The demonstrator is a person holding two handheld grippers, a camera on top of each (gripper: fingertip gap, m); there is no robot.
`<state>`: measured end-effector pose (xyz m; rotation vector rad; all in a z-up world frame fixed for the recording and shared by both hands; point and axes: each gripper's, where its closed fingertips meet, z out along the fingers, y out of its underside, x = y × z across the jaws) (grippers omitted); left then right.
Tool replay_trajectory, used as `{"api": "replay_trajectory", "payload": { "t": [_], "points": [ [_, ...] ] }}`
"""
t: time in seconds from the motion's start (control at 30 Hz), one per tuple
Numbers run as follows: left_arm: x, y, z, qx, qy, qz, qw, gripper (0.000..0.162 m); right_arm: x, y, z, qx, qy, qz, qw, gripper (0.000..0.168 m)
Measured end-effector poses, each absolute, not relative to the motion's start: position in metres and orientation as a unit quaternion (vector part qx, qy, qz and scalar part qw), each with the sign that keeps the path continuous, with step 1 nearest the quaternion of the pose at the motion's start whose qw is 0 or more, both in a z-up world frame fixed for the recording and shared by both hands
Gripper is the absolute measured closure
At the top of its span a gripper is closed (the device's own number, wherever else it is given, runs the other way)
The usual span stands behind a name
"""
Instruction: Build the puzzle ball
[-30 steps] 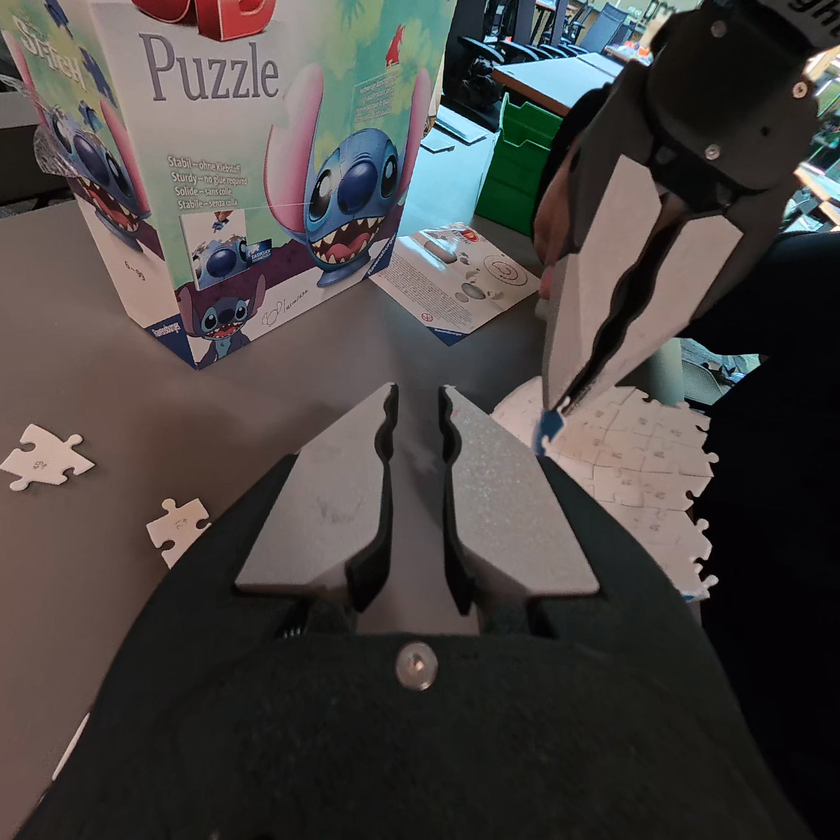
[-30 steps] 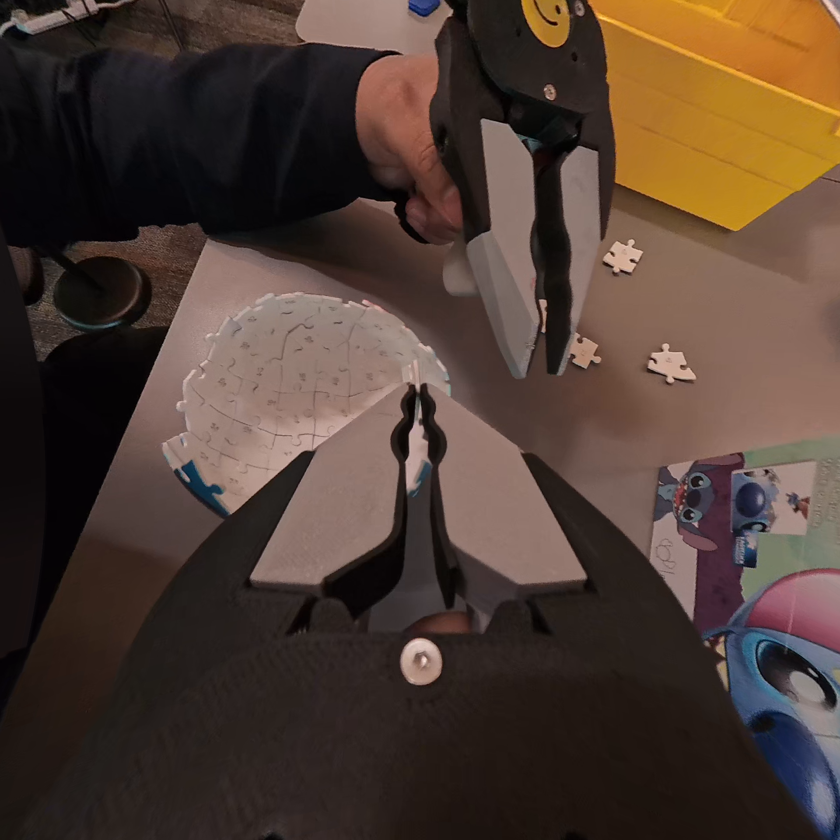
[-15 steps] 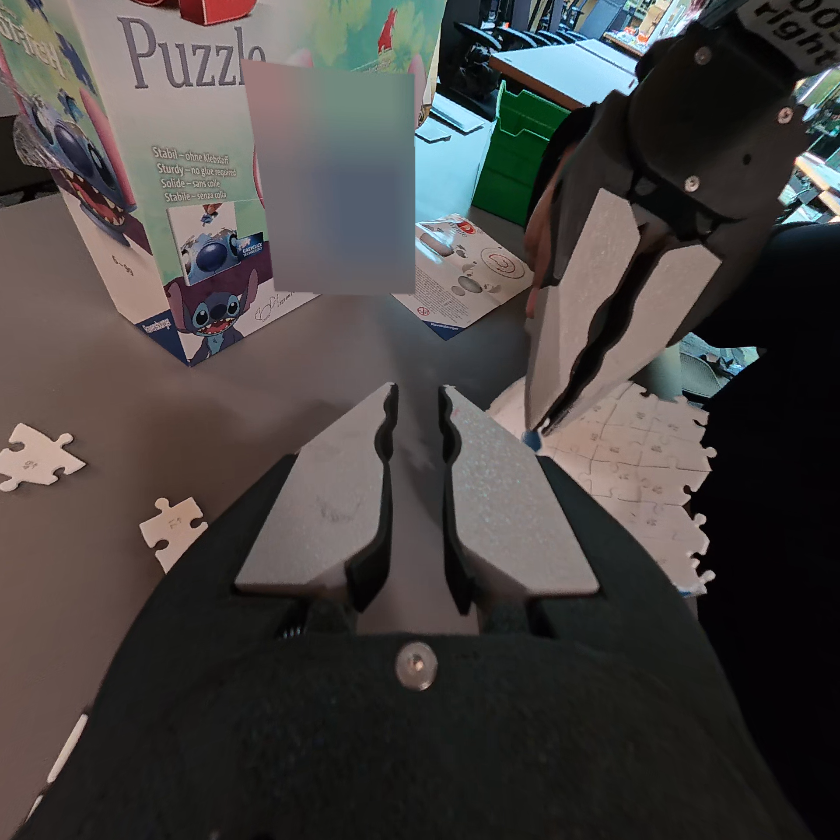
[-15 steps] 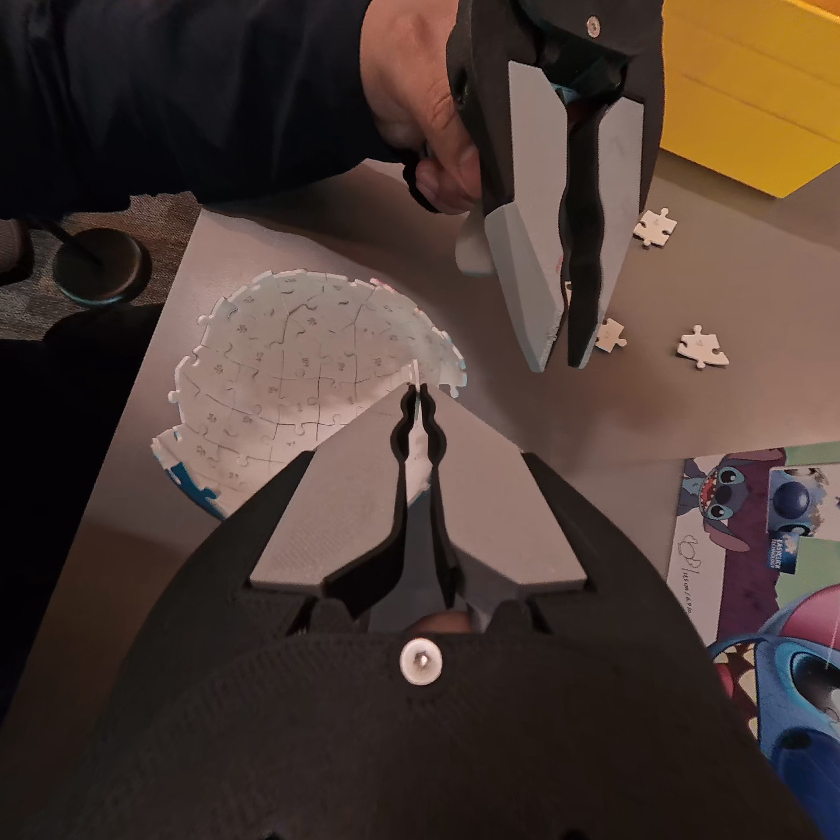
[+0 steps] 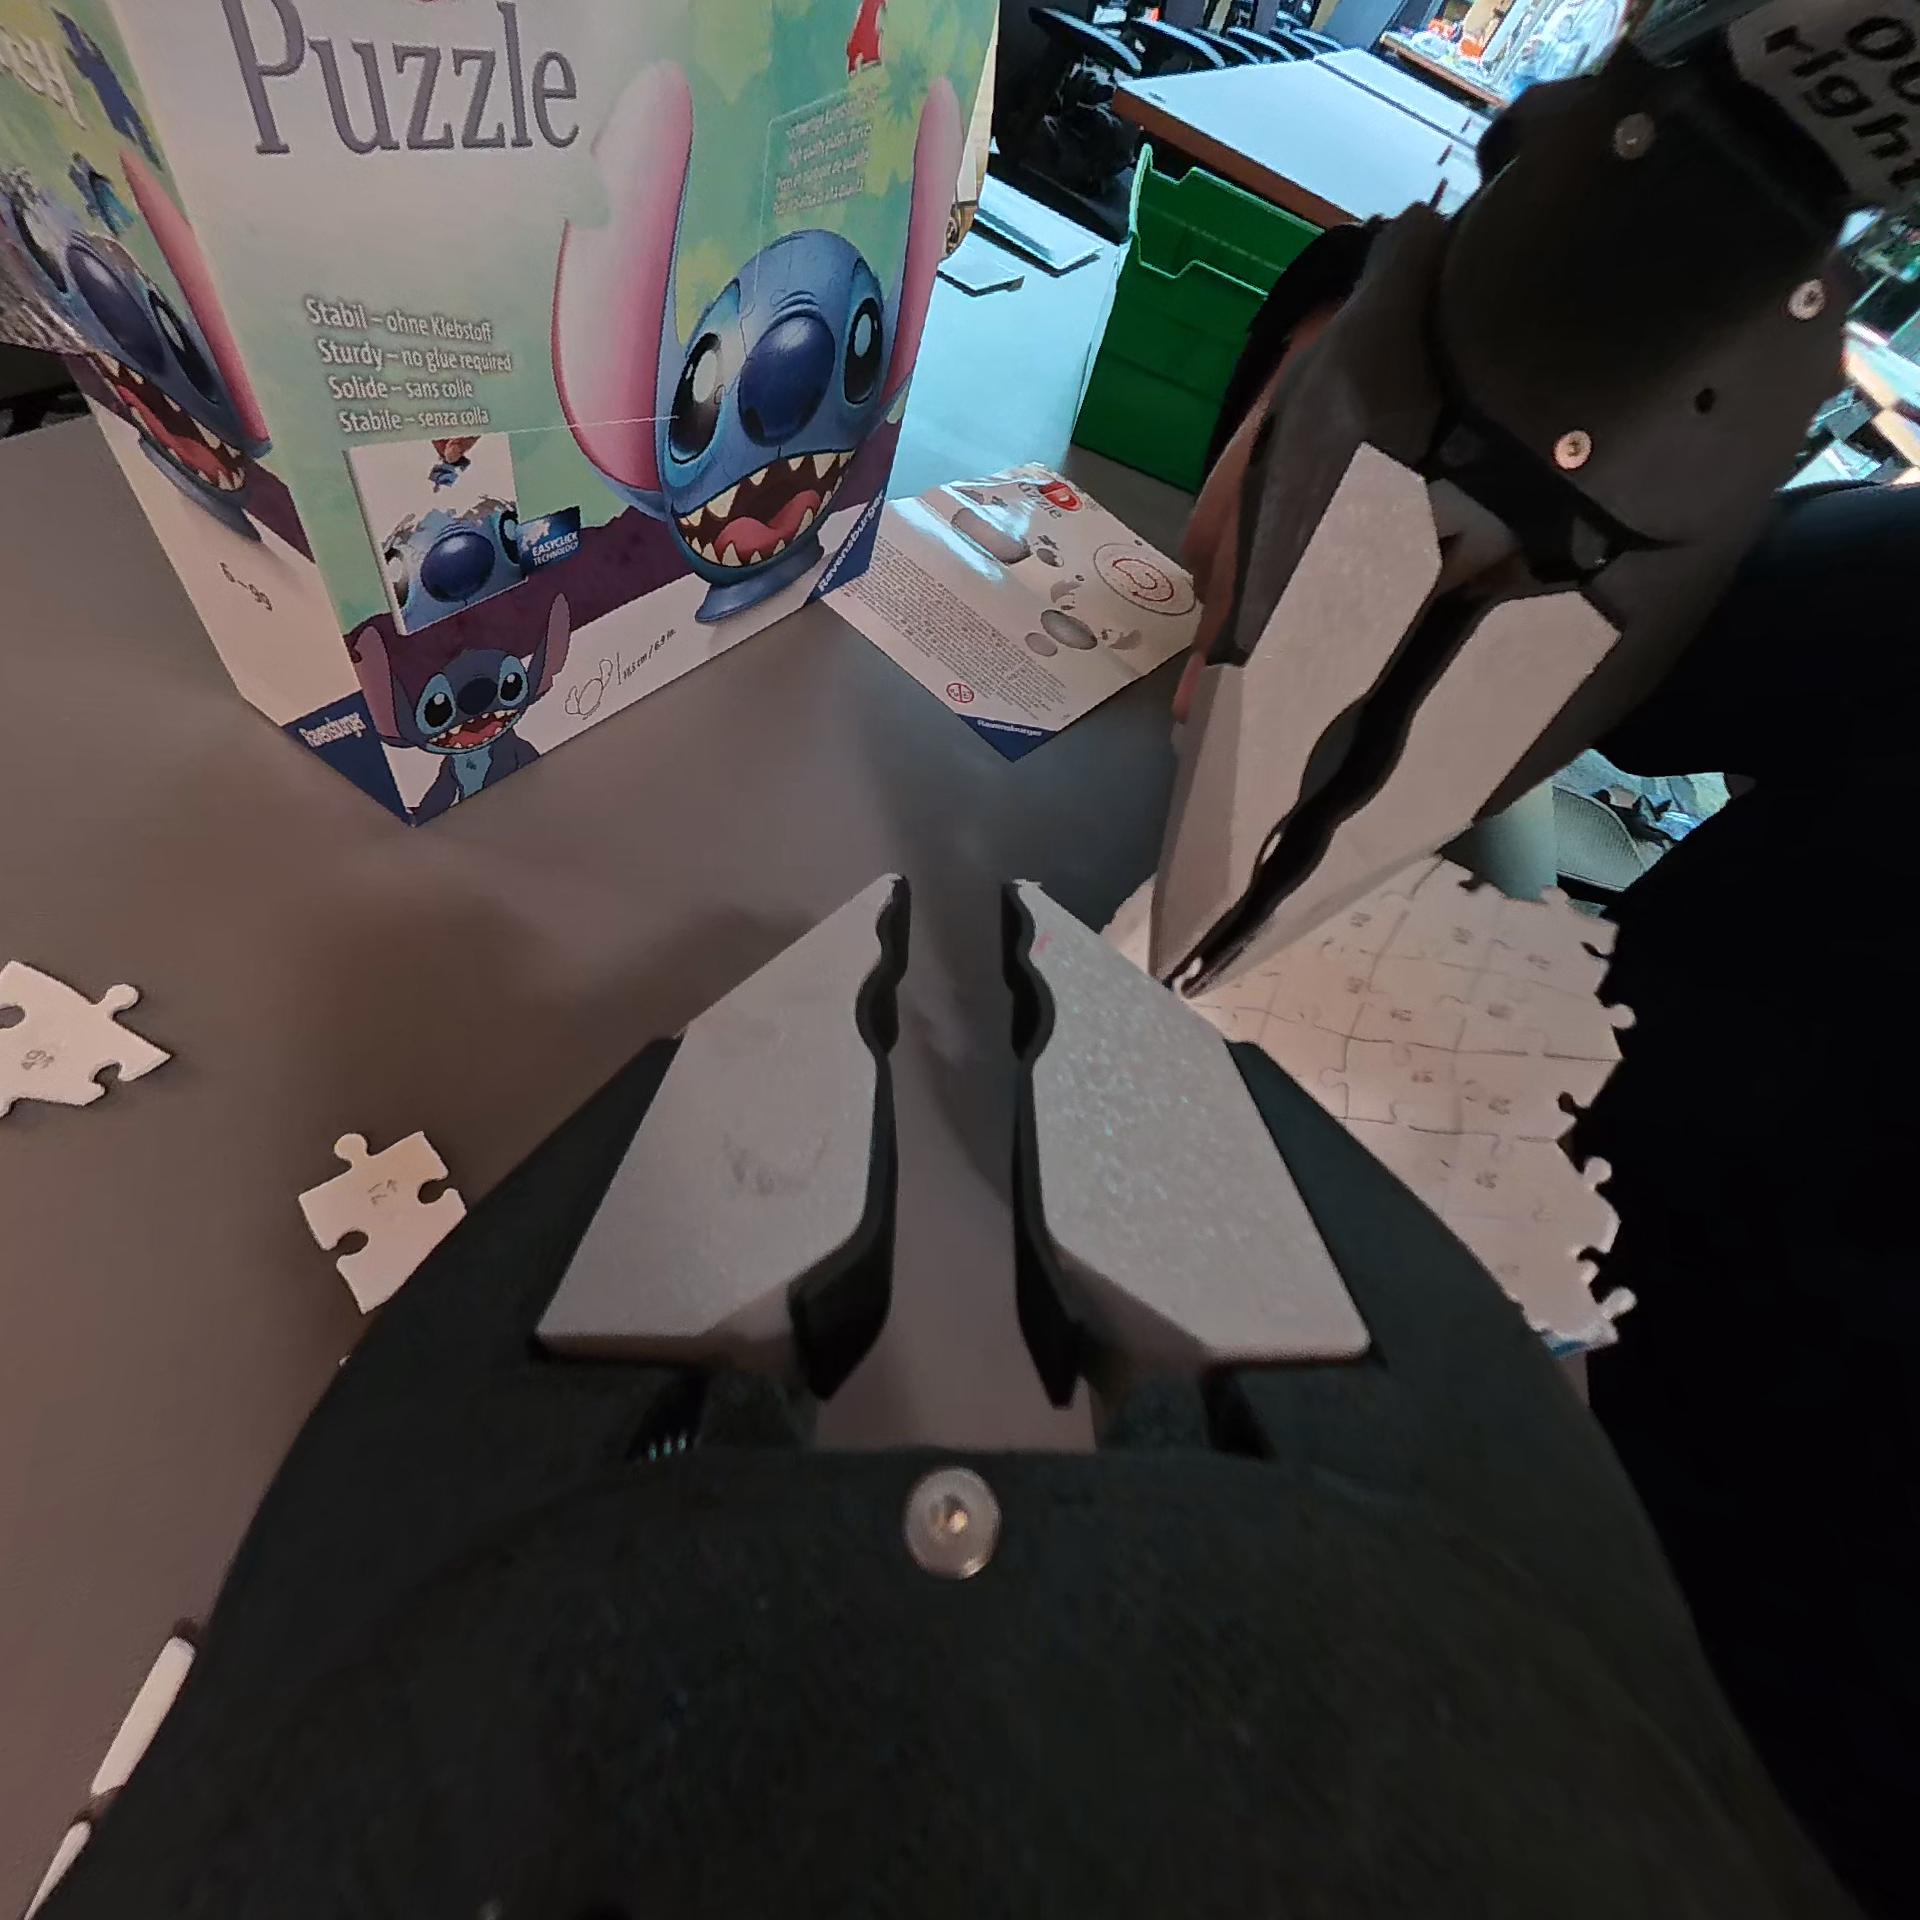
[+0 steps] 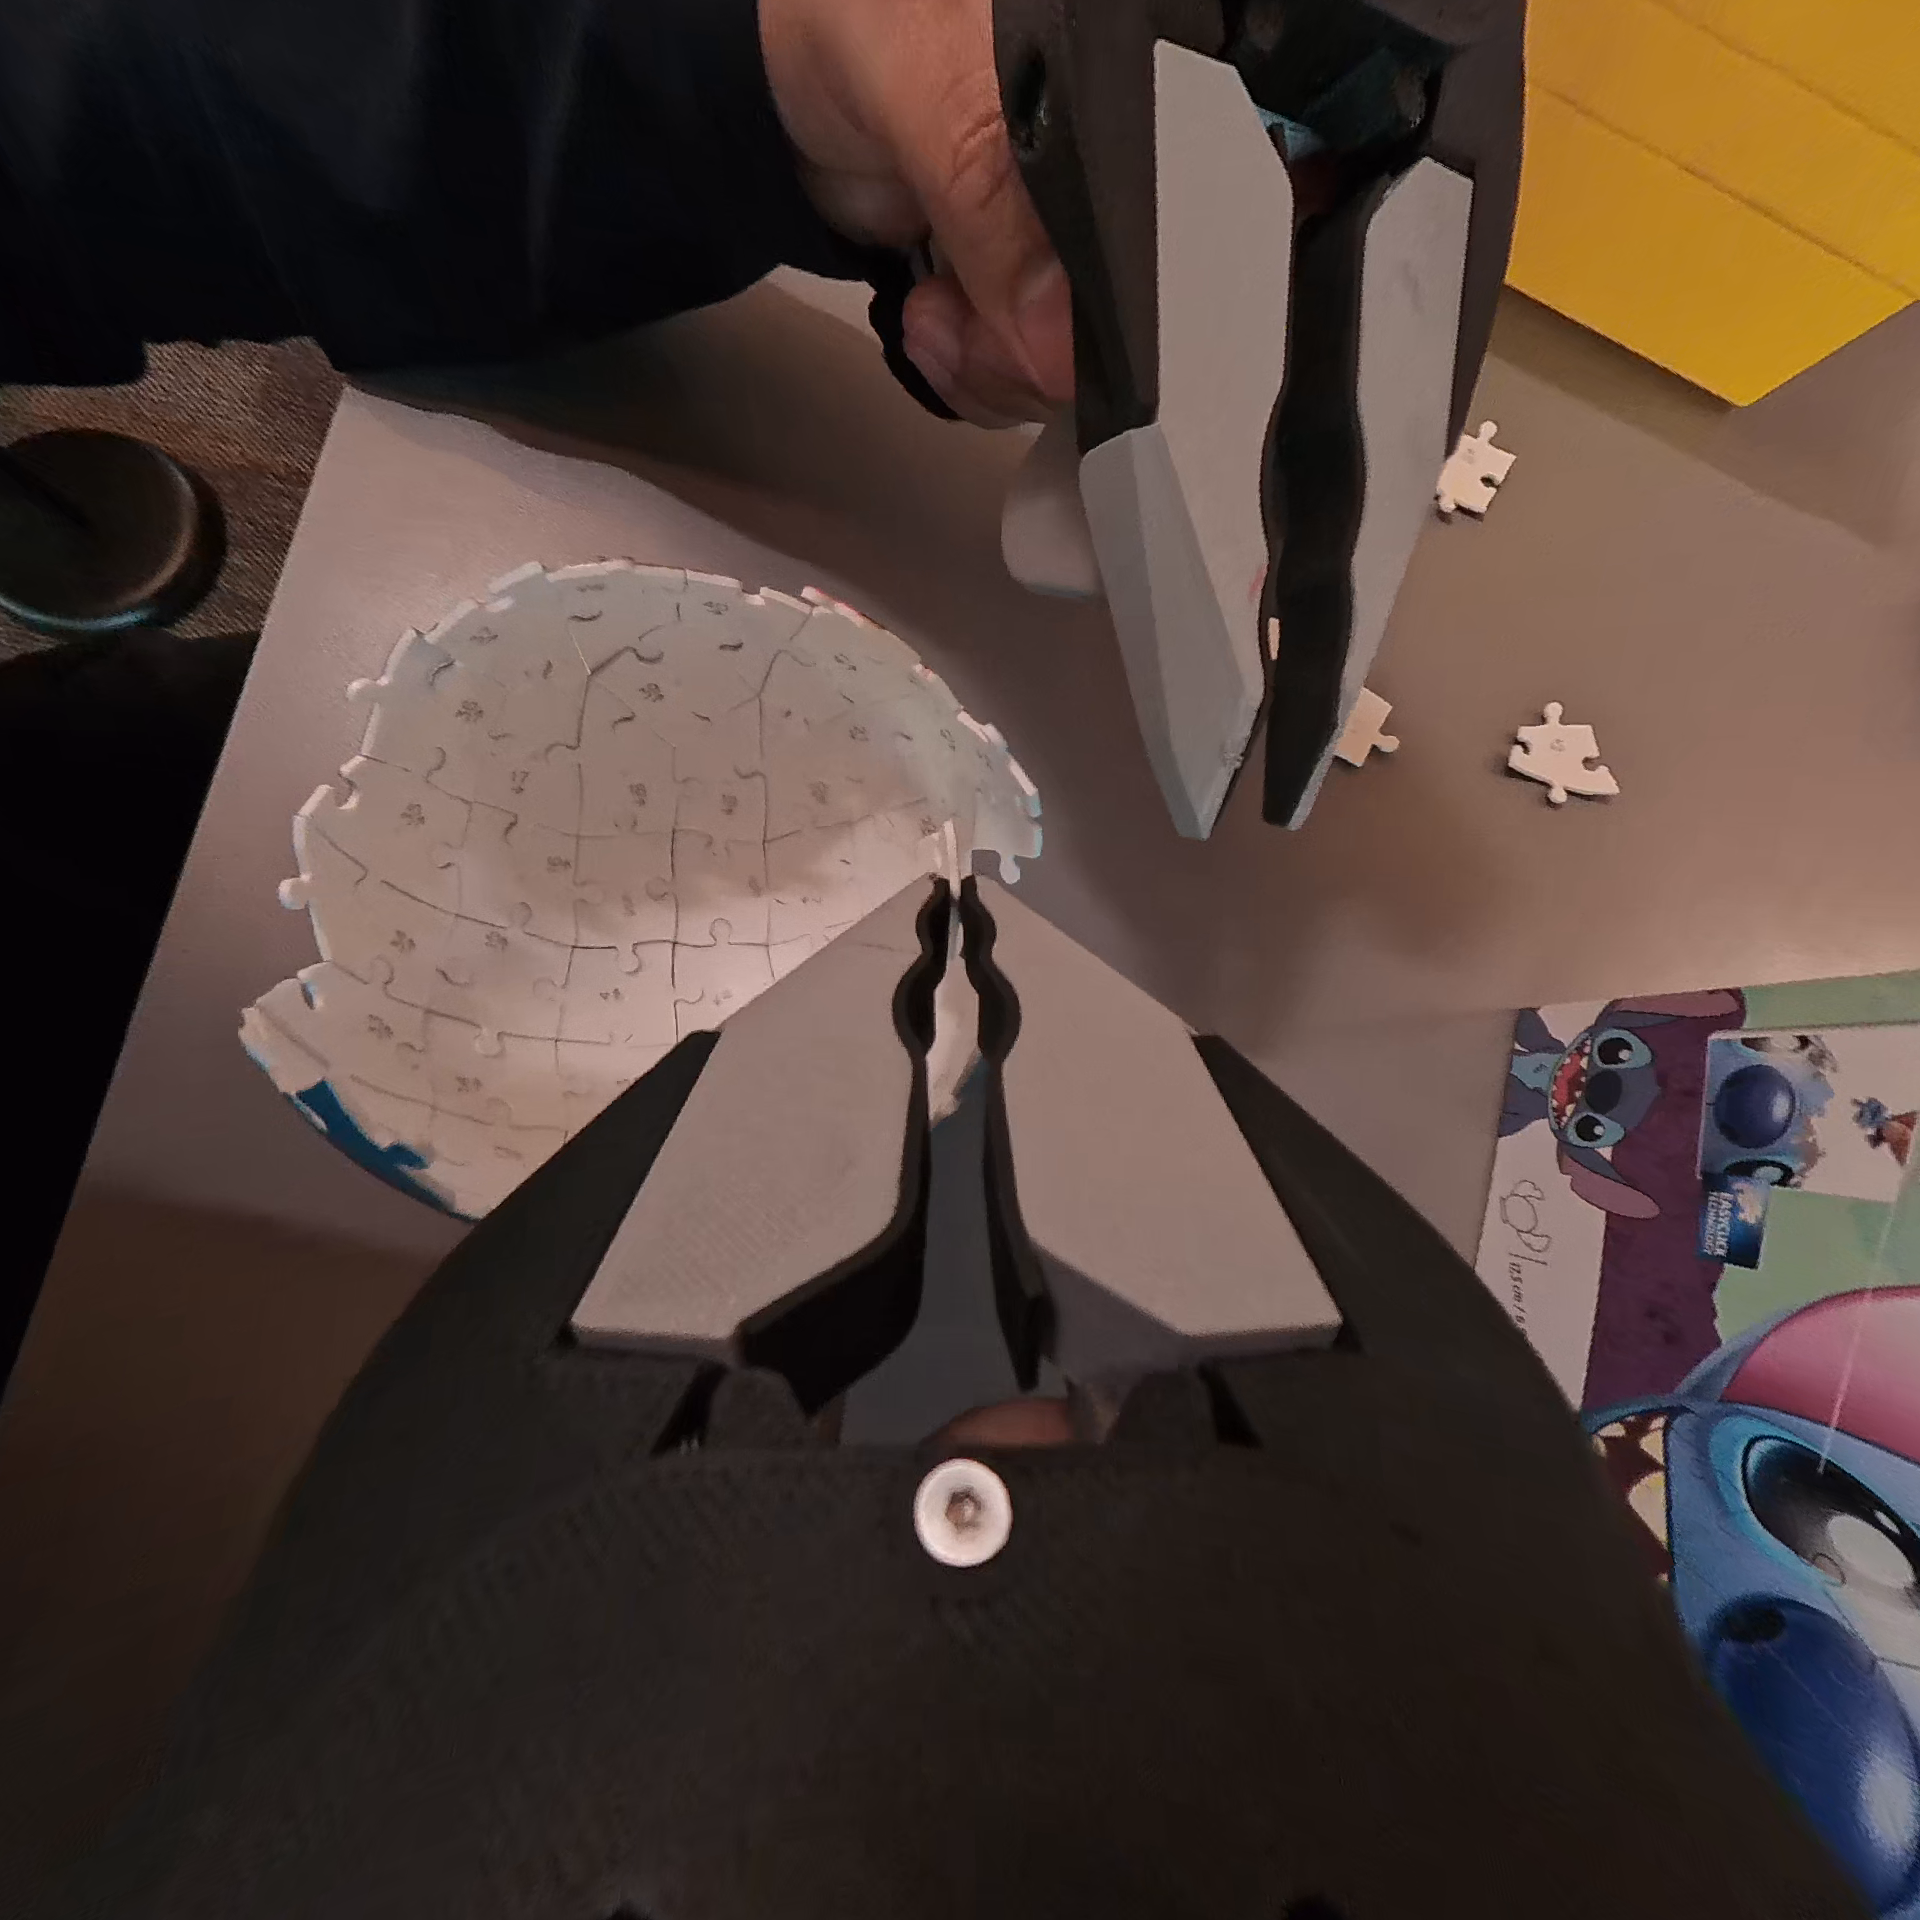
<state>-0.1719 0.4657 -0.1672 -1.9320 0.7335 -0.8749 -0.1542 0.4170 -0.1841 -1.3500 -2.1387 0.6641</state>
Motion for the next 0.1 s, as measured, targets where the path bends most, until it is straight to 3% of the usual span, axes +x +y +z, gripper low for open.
{"api": "replay_trajectory", "payload": {
  "t": [0.1],
  "points": [
    [-0.1719,0.4657,-0.1667,-0.776,0.294,-0.351,0.434,0.147,-0.1551,0.4189,-0.1869,-0.499,-0.793,0.226,0.268,0.168]
  ]
}}
